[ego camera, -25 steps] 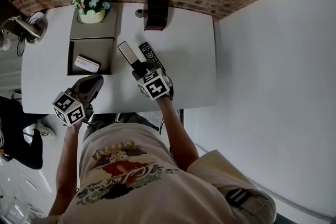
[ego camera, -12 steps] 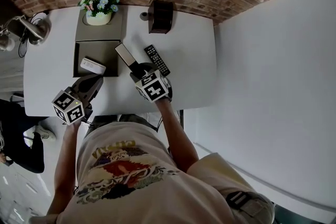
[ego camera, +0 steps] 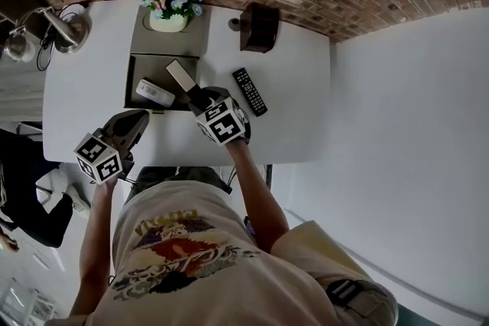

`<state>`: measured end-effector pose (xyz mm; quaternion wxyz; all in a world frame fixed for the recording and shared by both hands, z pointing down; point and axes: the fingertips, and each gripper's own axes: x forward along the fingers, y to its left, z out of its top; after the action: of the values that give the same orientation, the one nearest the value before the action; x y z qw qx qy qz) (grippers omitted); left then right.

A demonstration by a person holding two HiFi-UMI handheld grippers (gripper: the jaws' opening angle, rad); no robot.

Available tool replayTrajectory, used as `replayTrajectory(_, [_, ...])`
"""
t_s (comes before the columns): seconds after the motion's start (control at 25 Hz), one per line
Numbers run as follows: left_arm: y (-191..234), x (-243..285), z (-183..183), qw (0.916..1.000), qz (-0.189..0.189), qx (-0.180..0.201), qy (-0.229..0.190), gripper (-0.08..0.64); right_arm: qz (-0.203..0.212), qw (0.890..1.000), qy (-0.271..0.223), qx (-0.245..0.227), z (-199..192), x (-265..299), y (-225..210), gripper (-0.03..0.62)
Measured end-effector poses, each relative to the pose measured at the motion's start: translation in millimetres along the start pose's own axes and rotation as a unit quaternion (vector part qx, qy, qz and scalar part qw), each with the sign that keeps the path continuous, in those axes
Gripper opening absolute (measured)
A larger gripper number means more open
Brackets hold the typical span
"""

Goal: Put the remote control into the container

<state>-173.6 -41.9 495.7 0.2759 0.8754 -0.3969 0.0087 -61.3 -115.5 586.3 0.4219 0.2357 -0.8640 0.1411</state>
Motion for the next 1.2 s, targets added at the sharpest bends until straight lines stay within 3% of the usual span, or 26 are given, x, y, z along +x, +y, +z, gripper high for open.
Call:
replayTrajectory(0.56, [52.2, -26.0, -4.4, 0.9991, 0.024, -0.031, -0.013, 0.005, 0.037, 0.998, 0.041, -0.030, 28.8, 56.4, 19.9, 0.204])
replayTrajectory(1.2, [75.4, -42.7, -17.0, 0.9981, 0.035, -0.049, -0.013, 0.005, 0.060, 0.994, 0.069, -0.066, 41.3, 105.3, 26.3, 0.202])
